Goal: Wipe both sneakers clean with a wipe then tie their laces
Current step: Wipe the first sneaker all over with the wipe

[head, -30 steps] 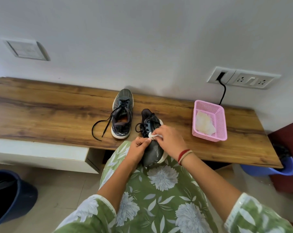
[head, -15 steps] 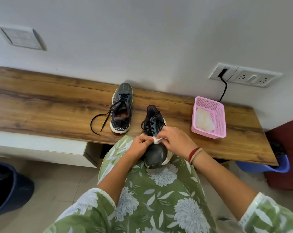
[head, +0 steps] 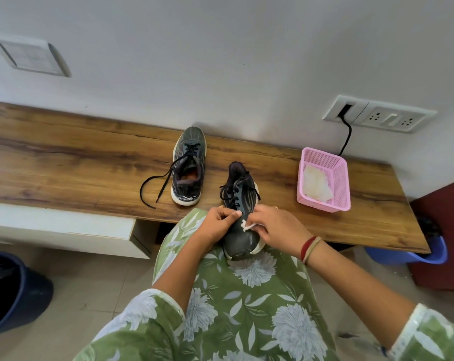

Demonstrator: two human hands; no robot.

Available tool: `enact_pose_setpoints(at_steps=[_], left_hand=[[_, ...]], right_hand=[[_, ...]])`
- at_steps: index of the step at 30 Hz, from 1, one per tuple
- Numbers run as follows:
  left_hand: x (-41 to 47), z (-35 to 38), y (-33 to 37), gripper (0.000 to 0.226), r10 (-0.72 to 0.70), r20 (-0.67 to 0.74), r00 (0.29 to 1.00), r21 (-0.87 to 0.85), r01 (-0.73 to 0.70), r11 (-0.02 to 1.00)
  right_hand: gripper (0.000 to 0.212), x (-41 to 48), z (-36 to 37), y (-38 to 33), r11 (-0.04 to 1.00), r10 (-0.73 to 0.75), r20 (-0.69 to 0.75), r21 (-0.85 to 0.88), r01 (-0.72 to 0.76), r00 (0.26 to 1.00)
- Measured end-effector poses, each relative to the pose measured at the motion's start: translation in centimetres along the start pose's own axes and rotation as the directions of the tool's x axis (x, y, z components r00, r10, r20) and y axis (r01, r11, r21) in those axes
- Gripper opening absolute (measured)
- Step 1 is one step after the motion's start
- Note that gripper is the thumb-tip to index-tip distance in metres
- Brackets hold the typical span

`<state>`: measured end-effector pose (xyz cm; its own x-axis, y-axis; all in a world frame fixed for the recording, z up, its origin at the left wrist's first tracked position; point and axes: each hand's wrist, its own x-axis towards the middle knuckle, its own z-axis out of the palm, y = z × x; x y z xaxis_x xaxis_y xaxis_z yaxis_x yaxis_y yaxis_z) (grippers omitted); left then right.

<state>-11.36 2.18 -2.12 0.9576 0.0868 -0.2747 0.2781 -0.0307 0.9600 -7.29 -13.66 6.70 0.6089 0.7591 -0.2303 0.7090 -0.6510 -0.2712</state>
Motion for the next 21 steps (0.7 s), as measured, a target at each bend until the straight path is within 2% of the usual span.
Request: enact_pose_setpoints(at_steps=[3, 4, 5, 7, 8, 12, 14, 16, 18, 21], left_hand=[[0.0, 0.2, -0.2, 0.031, 0.020, -0.012, 1.000, -0.002, -0.020, 1.000], [0.1, 0.1, -0.2, 0.033, 0.028, -0.013, 1.000, -0.003, -0.028, 1.000], [0.2, 0.1, -0.1, 0.033, 0.033, -0.014, 0.999, 0.009, -0.033, 0.999], [0.4, -0.1, -0.2, 0.025, 0.043, 0.002, 0.999, 0.064, -0.043, 0.997], [0.6, 0.0, -0.3, 0.022, 0.053, 0.022, 0.998, 0.098, -0.055, 0.994], [1.2, 0.4, -1.3, 0.029, 0.113, 0.083, 0.990, 0.180, -0.126, 0.975], [1.4, 0.5, -1.6, 0.038, 0.135, 0.099, 0.986, 0.177, -0.151, 0.973], [1.6, 0.5, -1.7, 0.046, 0.146, 0.081, 0.986, 0.150, -0.157, 0.976], [1.6, 0.3, -1.7, 0.041, 0.149, 0.075, 0.986, 0.149, -0.158, 0.976], [1.5, 0.2, -1.5, 0.027, 0.133, 0.058, 0.989, 0.177, -0.141, 0.974]], right_hand=[[0.014, -0.5, -1.4, 0.4, 0.987, -0.019, 0.171, 0.162, -0.009, 0.985], [0.014, -0.3, -1.7, 0.5, 0.977, -0.009, 0.183, 0.209, -0.029, 0.983], [0.015, 0.0, -1.9, 0.6, 0.975, 0.015, 0.133, 0.218, -0.044, 0.991], [0.017, 0.7, -1.7, 0.8, 0.992, 0.048, -0.032, 0.122, -0.044, 0.998], [0.019, 1.0, -1.3, 0.8, 0.997, 0.040, -0.051, 0.075, -0.036, 0.998], [0.022, -0.2, 0.8, 0.2, 0.998, -0.062, 0.094, 0.001, 0.062, 0.994], [0.020, -0.9, 0.5, 0.1, 0.996, -0.059, 0.143, 0.076, 0.048, 0.988], [0.016, -0.9, -0.4, 0.2, 0.973, -0.014, 0.179, 0.230, -0.028, 0.984], [0.016, -0.3, -0.7, 0.5, 0.968, 0.055, 0.075, 0.239, -0.071, 0.996], [0.020, 0.2, -0.1, 0.6, 0.996, 0.082, -0.073, 0.041, -0.079, 0.994]])
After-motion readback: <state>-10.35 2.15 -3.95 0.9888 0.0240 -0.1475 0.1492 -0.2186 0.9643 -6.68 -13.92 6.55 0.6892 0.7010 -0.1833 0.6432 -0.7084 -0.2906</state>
